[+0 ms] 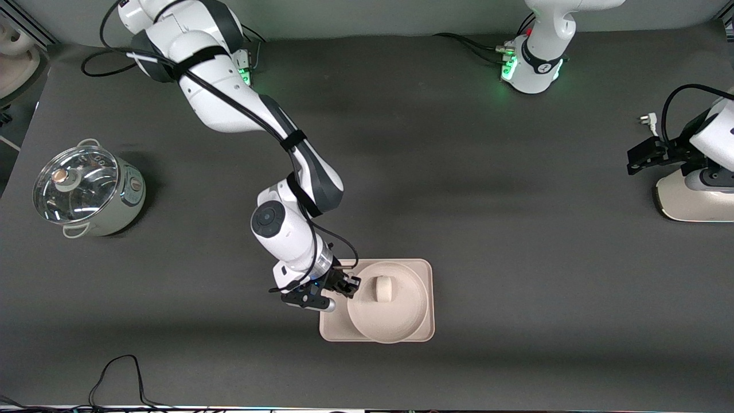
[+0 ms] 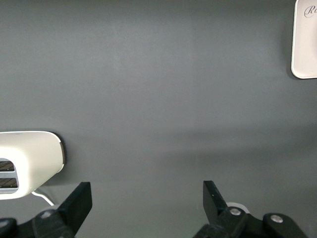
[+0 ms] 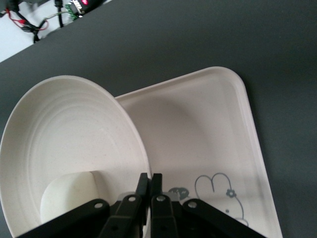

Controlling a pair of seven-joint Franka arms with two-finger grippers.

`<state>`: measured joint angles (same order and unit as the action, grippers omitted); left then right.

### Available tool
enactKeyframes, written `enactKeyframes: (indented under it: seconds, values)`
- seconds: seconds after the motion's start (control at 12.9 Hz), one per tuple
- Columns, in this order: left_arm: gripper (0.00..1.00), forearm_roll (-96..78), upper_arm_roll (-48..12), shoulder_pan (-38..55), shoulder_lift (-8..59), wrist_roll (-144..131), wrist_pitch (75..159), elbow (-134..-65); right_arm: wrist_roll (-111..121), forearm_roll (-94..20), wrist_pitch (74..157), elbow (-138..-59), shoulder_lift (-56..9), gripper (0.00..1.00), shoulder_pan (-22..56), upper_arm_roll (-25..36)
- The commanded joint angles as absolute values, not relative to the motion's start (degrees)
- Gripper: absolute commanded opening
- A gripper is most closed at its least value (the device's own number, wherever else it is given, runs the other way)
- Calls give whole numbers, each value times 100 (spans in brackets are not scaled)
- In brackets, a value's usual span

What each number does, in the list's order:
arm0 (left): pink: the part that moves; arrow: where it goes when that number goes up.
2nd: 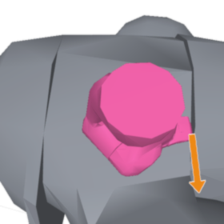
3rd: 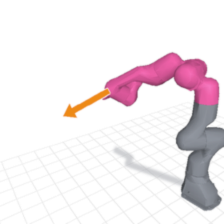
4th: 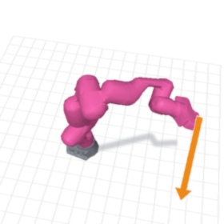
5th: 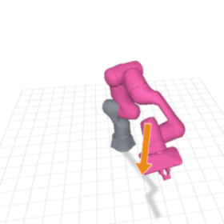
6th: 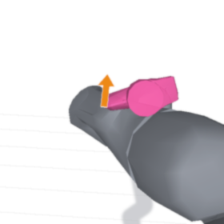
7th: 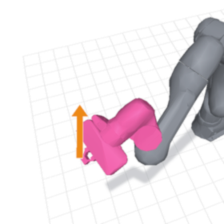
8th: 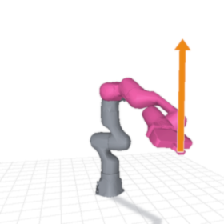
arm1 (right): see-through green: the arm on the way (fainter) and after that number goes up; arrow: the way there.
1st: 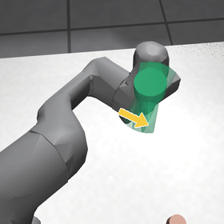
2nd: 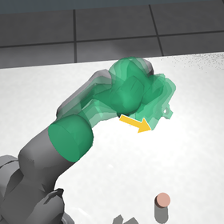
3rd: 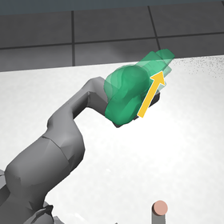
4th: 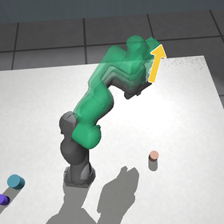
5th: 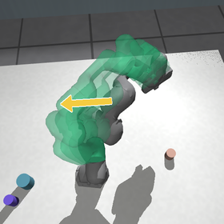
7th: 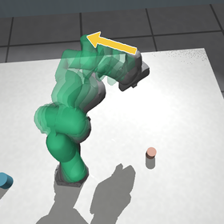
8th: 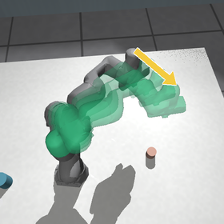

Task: Place bun in plate and plate on tray
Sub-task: 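Lower the plate onto the tray and open the right gripper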

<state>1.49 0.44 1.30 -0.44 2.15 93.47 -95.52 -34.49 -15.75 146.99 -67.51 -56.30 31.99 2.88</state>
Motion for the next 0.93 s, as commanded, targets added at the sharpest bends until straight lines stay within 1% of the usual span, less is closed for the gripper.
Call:
enactKeyframes:
  seconds: [0.0, 0.7, 0.77, 0.85]
  values:
    - [100, 105, 53, 149, -123, 36, 9439, -9633, -3287, -1758, 15029, -6495, -6002, 0, 3199, 281]
    - [100, 105, 35, 193, -123, -26, 9413, -9633, -3278, -1696, 15117, -6636, -6064, 0, 3199, 281]
    - [100, 105, 26, 202, -123, -26, 9387, -9615, -3287, -1714, 15126, -6671, -6073, 4, 3199, 281]
    - [100, 105, 9, 220, -123, -44, 9282, -9624, -3287, -1740, 15126, -6671, -6065, 33, 3199, 281]
